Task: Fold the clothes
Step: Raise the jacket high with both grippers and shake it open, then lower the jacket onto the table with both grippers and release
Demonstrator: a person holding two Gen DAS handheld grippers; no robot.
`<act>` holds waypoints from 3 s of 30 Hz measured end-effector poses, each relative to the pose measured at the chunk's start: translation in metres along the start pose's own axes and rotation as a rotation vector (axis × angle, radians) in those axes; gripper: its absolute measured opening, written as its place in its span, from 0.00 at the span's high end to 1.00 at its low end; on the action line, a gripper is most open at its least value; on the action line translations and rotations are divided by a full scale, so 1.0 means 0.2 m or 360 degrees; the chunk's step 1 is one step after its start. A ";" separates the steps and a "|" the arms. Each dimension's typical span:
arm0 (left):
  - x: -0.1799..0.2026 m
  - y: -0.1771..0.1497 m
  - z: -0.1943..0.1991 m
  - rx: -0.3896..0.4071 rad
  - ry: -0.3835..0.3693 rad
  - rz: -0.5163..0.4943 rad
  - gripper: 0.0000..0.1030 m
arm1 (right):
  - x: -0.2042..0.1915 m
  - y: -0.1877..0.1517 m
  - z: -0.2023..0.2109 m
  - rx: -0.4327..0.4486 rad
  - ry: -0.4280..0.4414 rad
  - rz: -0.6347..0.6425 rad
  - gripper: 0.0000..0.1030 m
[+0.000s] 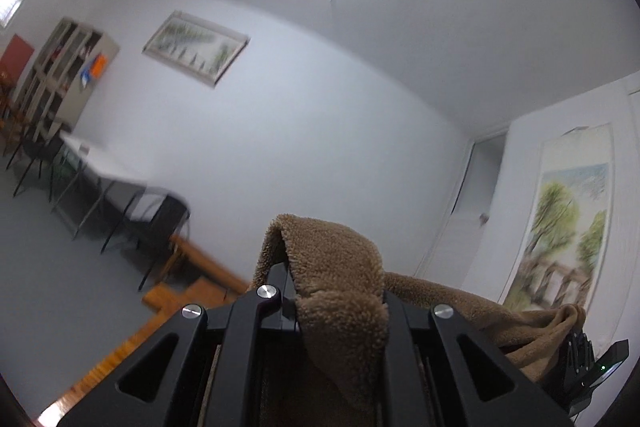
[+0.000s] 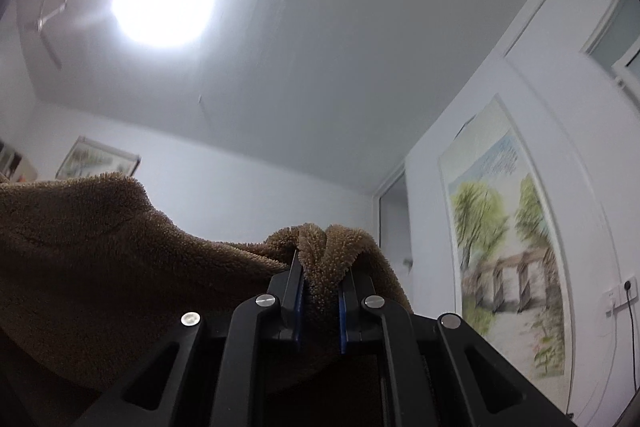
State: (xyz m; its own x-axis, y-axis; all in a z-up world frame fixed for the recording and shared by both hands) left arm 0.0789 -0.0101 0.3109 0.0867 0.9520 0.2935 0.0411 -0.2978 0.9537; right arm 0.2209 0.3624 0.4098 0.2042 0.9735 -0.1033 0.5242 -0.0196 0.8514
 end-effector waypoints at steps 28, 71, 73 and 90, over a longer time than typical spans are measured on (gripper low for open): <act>-0.41 -1.65 -1.47 -0.1735 0.0104 0.0047 0.23 | -0.10 -3.19 -1.21 -0.2036 0.0352 -0.0112 0.21; 0.20 -1.97 -1.45 -0.1832 -0.0088 -0.0754 0.89 | -0.57 -3.21 -0.86 -0.2058 0.0894 0.0142 0.83; 0.20 -1.84 -1.51 -0.1715 -0.0063 -0.0694 0.90 | -0.52 -3.11 -0.90 -0.1956 0.0850 0.0117 0.83; -0.04 -1.87 -2.16 -0.1696 0.0317 -0.0764 0.82 | -0.46 -3.40 -1.29 -0.2025 0.0485 0.0032 0.80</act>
State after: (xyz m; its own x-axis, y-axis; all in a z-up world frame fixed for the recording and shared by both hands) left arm -0.3674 0.1232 -0.0202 0.1280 0.9726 -0.1942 -0.8307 0.2121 0.5148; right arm -0.3677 0.3459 -0.0263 -0.0791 0.9910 -0.1081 -0.6547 0.0301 0.7553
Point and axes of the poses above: each gripper's, at about its wrist camera, not at the fingertips, and z roughly against the way its jaws point, x to its right, y to its top, the point moved 9 cm from there along -z, roughly the way its jaws point, and after that the axes turned 13 degrees about -z, right-handed, at the moved point
